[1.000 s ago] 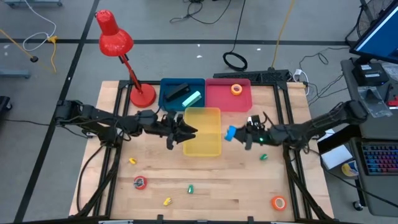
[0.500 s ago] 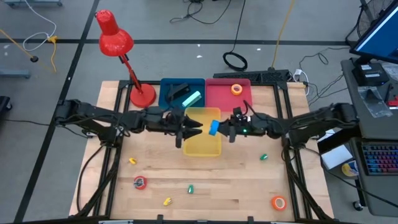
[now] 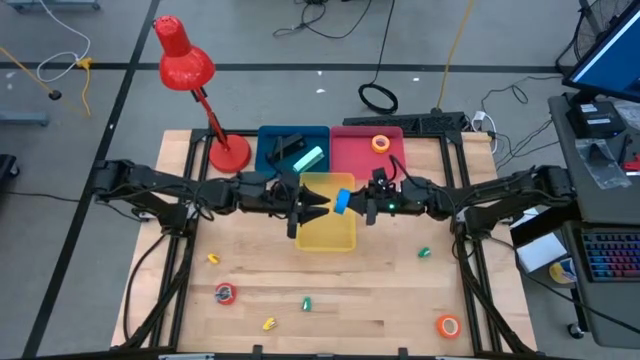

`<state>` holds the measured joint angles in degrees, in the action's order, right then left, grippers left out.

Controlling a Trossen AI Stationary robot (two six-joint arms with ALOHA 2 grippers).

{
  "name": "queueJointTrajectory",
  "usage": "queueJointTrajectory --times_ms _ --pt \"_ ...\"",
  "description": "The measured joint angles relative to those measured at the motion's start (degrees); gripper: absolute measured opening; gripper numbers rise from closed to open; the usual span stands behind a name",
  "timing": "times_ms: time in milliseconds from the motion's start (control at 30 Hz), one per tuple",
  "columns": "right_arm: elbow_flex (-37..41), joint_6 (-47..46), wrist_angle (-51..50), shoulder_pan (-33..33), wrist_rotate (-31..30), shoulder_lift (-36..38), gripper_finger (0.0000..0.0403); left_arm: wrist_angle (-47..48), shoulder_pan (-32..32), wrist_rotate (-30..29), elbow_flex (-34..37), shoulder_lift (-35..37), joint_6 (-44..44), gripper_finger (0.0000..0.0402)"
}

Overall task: Pick and place Stapler, Stapler remover, tape
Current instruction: Put the blue tape into the pink bin

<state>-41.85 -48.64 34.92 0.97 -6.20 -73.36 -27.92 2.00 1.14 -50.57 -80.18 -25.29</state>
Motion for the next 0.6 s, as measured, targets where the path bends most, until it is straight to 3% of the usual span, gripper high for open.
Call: queueJointTrajectory --times_ms 433,600 --pt "0.0 -1.45 -1.3 -0.59 0.41 0.03 0.0033 -0.84 -0.74 2.0 -6.34 -7.77 -0.46 0.0166" --pt "0.0 -1.33 -1.86 -0.54 0.86 0.08 0.0033 -0.25 -1.35 5.8 -8.42 -9.75 -0.78 0.0157"
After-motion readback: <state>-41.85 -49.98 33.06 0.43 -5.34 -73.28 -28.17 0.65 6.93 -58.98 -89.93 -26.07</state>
